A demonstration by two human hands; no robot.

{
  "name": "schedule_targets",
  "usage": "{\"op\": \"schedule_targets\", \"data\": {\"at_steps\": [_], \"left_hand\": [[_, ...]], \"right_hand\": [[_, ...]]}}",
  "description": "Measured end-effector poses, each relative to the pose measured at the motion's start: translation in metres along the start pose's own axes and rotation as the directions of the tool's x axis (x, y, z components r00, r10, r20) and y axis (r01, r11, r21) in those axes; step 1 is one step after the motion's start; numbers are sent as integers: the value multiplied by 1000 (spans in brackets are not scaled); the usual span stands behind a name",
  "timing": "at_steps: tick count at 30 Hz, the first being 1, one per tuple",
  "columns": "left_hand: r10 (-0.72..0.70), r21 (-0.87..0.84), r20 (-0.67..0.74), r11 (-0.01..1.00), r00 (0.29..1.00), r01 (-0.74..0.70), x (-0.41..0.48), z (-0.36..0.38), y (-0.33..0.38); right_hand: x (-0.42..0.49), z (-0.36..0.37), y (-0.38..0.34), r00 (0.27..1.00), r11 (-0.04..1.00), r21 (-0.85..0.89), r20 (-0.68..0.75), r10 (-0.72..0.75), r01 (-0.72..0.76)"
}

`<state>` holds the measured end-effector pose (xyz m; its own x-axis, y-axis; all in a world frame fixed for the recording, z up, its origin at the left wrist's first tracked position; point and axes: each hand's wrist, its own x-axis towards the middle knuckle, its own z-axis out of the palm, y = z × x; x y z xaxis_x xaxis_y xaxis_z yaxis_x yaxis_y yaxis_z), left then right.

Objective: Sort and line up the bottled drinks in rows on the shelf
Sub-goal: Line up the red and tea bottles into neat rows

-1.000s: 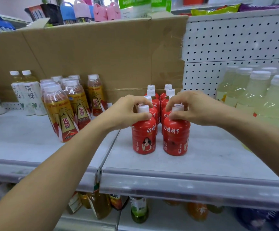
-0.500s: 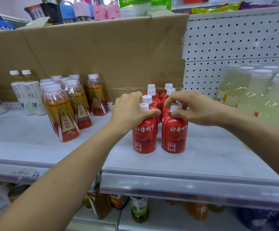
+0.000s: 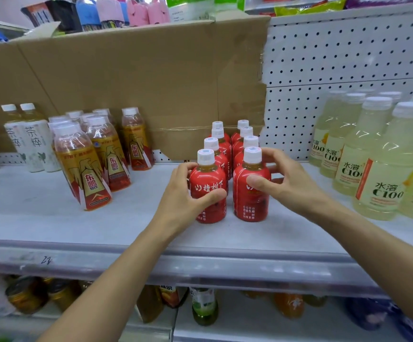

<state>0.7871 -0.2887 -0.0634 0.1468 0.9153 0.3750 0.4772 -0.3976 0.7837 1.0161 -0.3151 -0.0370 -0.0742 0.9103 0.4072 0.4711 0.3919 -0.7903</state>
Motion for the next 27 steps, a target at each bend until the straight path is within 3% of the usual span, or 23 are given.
{"op": "schedule_targets", "data": {"at_steps": [3,6,8,10,13,15,20,27], "left_hand": [[48,67,-134,997,990,-39,5,3,10],[152,168,-231,979,961,-115,18,-4,27],[154,158,-176,979,972,-126,26,-15,37],[128,103,-11,987,992,-126,32,-29,44],[107,8,264,994,959,-113,36,-48,54],[93,-2,335,995,938,-98,37,-52,58],[141,259,178,948,974,-184,35,-38,56],[181,181,178,960,967,-213,39,-39,57]], "right_hand": [[7,-3,-11,999,999,-8,-23,-43,43],[17,-13,-25,994,990,-105,49,-93,98],[22,-19,-32,991,975,-191,83,-101,115],[26,-22,-36,992,967,-230,81,-95,112],[28,-19,-37,998,949,-307,24,-65,69],[27,-16,-36,999,933,-358,0,-45,42],[21,-22,-39,990,913,-388,109,-86,122],[27,-15,-41,991,903,-408,70,-117,135]]}}
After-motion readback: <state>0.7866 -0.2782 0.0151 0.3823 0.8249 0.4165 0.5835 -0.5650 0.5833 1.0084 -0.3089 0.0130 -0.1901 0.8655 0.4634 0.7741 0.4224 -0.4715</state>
